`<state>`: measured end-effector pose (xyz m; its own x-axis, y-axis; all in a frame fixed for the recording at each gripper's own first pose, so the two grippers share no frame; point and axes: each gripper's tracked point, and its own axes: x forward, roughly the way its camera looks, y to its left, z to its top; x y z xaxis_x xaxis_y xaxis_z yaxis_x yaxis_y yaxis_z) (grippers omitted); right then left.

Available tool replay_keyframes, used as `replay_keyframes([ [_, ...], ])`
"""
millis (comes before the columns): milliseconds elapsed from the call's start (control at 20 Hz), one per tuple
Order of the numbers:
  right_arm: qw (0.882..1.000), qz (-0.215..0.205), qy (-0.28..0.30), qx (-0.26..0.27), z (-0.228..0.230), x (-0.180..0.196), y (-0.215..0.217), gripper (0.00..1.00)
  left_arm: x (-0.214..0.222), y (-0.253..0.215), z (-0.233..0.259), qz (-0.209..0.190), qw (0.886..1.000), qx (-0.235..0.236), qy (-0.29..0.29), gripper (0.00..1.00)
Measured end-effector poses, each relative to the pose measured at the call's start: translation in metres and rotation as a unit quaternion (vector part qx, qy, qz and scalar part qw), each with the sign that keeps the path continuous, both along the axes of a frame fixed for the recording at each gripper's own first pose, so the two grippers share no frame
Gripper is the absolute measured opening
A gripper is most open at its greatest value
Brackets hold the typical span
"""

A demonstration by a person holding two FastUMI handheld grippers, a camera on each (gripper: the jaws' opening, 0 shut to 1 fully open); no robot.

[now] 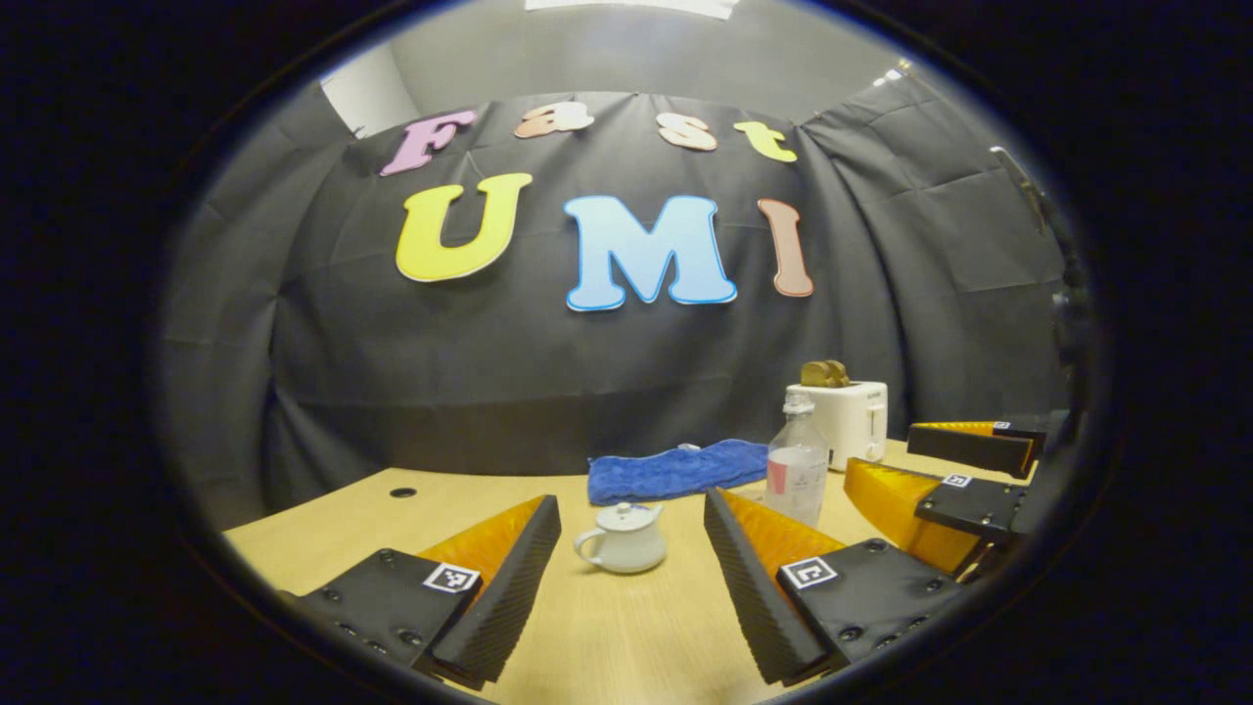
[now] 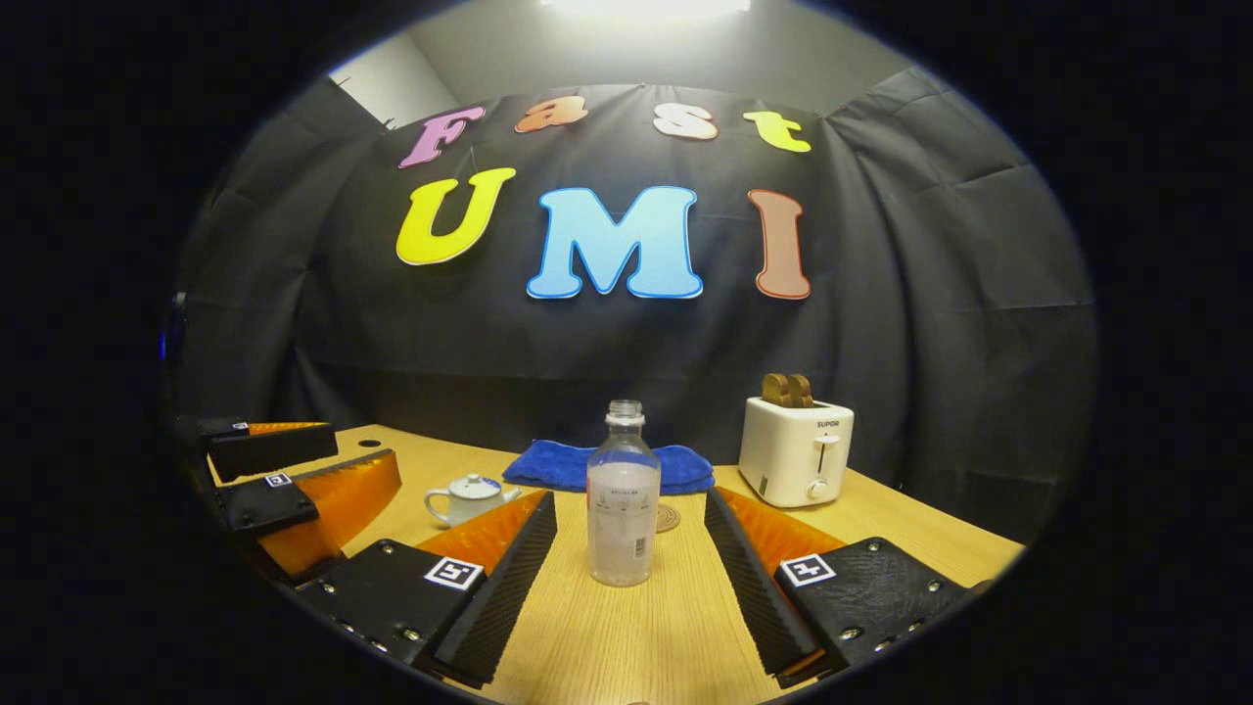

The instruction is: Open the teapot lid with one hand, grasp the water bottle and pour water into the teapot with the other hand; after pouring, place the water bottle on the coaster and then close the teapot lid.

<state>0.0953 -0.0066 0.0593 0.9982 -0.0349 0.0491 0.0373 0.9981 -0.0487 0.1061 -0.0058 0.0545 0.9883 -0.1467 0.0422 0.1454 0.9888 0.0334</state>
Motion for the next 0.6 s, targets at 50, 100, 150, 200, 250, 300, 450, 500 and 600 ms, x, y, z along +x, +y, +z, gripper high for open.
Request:
replay_keyframes([
  [50, 1.0, -0.002, 0.0, -0.001, 0.005, 0.008, 0.0, 0.95, 0.007, -0.002, 0.003, -0.005, 1.0, 0.002, 0.001, 0.99],
  [100, 1.0, -0.005, -0.002, 0.0, 0.01, 0.015, -0.001, 0.94, 0.015, -0.004, 0.004, -0.01, 1.0, 0.005, 0.005, 0.99],
  [150, 1.0, -0.007, -0.004, 0.003, 0.013, 0.023, -0.002, 0.94, 0.023, -0.005, 0.005, -0.012, 1.0, 0.004, 0.008, 0.99],
  [200, 1.0, -0.01, -0.005, 0.005, 0.017, 0.031, -0.004, 0.94, 0.031, -0.006, 0.005, -0.016, 1.0, 0.0, 0.011, 0.99],
  [250, 1.0, -0.014, -0.004, 0.004, 0.019, 0.038, -0.006, 0.94, 0.039, -0.006, 0.007, -0.017, 1.0, -0.004, 0.011, 0.99],
  [300, 1.0, -0.018, -0.004, 0.002, 0.023, 0.046, -0.009, 0.94, 0.048, -0.005, 0.009, -0.016, 1.0, -0.003, 0.009, 0.99],
  [450, 1.0, -0.027, 0.003, -0.004, 0.021, 0.064, -0.011, 0.94, 0.077, 0.0, 0.013, -0.02, 1.0, -0.008, 0.005, 0.99],
  [500, 0.999, -0.031, 0.009, -0.004, 0.015, 0.07, -0.012, 0.94, 0.086, -0.001, 0.01, -0.025, 1.0, -0.01, 0.007, 0.99],
  [600, 0.999, -0.032, 0.02, -0.001, 0.004, 0.079, -0.009, 0.94, 0.101, -0.001, 0.0, -0.029, 0.999, -0.013, 0.016, 0.99],
])
